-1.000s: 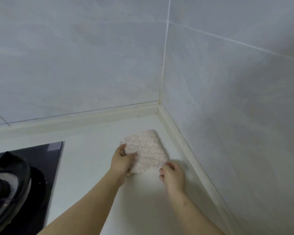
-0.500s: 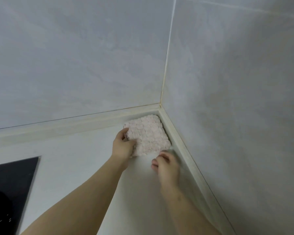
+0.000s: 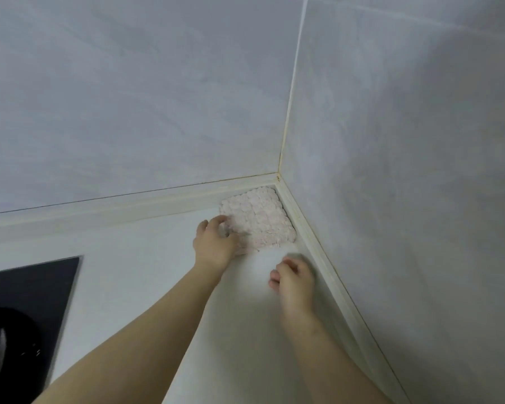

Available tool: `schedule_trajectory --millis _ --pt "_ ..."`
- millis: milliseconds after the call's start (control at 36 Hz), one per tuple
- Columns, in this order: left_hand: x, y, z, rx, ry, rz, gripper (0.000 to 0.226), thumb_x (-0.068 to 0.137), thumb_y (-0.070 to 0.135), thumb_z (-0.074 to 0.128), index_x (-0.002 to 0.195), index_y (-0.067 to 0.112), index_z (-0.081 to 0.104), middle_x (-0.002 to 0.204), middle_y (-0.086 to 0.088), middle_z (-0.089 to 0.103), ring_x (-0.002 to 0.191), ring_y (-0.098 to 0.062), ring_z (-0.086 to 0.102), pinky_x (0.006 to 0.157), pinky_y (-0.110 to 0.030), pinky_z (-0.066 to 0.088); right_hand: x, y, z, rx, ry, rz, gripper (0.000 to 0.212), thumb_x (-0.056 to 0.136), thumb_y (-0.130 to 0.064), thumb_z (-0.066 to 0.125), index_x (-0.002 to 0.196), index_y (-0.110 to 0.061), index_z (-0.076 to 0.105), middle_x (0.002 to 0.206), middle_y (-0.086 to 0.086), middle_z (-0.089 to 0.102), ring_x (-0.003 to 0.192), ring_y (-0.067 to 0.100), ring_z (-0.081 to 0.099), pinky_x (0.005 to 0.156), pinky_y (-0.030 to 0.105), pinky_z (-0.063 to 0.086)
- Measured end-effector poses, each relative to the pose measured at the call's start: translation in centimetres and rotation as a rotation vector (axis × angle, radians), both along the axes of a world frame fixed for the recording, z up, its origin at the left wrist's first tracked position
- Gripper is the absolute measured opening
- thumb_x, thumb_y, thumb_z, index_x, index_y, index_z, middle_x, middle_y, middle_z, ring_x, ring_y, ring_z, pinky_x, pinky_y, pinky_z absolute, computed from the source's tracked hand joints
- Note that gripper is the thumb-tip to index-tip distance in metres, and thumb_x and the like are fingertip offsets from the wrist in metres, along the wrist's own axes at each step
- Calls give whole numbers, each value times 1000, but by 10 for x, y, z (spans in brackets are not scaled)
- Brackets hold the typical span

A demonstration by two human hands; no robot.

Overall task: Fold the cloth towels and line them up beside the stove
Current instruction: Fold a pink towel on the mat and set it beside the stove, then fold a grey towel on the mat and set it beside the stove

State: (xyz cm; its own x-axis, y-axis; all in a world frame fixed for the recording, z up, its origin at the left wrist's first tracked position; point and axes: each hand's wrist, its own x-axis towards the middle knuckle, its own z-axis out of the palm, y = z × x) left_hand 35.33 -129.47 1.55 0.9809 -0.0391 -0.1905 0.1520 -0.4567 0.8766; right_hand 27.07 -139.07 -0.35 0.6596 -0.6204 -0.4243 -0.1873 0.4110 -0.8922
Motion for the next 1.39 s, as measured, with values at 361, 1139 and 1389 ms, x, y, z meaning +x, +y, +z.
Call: schedule_trajectory --millis 361,1139,1389 --pt "-158 152 49 -295 13 276 15 91 10 54 98 21 61 95 7 60 82 -4 53 70 -18 41 -95 132 53 29 -11 489 23 88 2 47 78 -15 56 76 5 56 59 16 47 56 24 37" --pt "-529 661 66 -345 -125 1120 15 89 9 54 94 21 63 87 -1 66 78 -11 61 75 -28 48 -353 660 79 -40 -78 1477 15 91 -6 47 84 -13 58 81 6 59 67 18 52 57 22 42" --pt "-557 777 64 -289 -143 1190 15 90 11 53 90 23 61 91 0 66 80 -13 61 70 -24 47 -363 777 76 -208 -107 1598 15 92 -8 48 83 -15 57 83 3 59 70 16 52 64 25 44"
